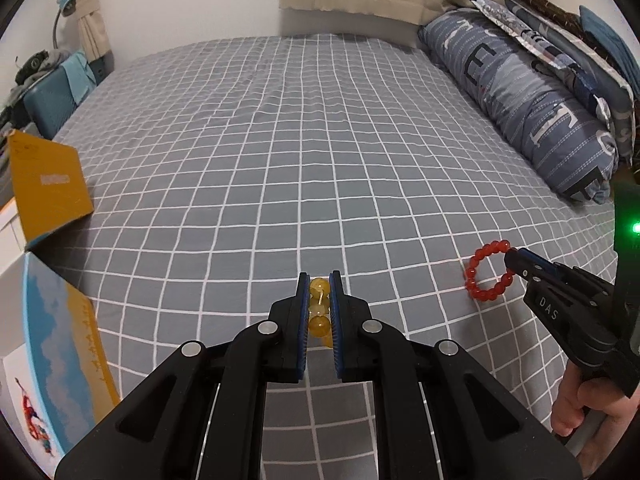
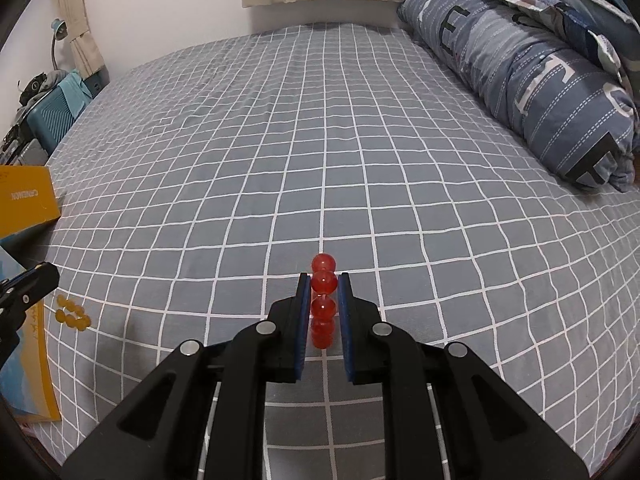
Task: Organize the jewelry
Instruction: 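Lift the red bead bracelet and amber beads and carry them over the white box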
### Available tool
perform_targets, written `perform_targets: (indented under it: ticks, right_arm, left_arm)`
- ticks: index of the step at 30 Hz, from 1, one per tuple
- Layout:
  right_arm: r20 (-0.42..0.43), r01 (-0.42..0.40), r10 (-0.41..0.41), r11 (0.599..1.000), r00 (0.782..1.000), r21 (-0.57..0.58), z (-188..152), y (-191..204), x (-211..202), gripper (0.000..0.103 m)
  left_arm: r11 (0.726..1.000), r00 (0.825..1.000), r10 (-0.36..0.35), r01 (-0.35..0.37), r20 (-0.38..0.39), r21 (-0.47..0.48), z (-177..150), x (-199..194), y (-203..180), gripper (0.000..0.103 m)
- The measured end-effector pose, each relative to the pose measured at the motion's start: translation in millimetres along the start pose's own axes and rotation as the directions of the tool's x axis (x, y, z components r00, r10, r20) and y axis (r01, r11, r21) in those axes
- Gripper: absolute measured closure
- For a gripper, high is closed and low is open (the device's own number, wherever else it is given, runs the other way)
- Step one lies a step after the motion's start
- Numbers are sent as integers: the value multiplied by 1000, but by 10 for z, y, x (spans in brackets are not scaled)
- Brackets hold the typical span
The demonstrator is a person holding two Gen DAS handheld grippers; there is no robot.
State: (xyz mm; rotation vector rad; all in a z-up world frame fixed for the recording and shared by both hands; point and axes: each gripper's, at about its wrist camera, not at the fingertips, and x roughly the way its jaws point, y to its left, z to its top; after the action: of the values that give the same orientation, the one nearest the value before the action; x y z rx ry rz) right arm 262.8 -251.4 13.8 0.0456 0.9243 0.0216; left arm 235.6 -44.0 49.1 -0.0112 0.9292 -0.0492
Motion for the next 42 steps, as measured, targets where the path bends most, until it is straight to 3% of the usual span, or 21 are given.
perform_targets:
  ticks: [10, 18, 30, 42]
  right_arm:
    - [35, -11, 11, 1000, 999, -7, 67, 148, -319, 90]
    - [68, -31, 34, 999, 997, -41, 35, 535, -675, 90]
    - [130, -126, 148, 978, 980, -164, -42, 1554, -1107, 90]
    - [114, -200, 241, 936, 964, -289, -247, 2576, -1298, 90]
  left_arm:
    - [999, 998, 37, -35, 43, -34, -77, -447, 327, 94]
    - [992, 993, 86, -78, 82, -97, -196, -887, 789, 94]
    - [967, 978, 182, -160, 103, -196, -544, -1238, 1517, 94]
    - [932, 962, 253, -215, 99, -290, -897, -1629, 2231, 94]
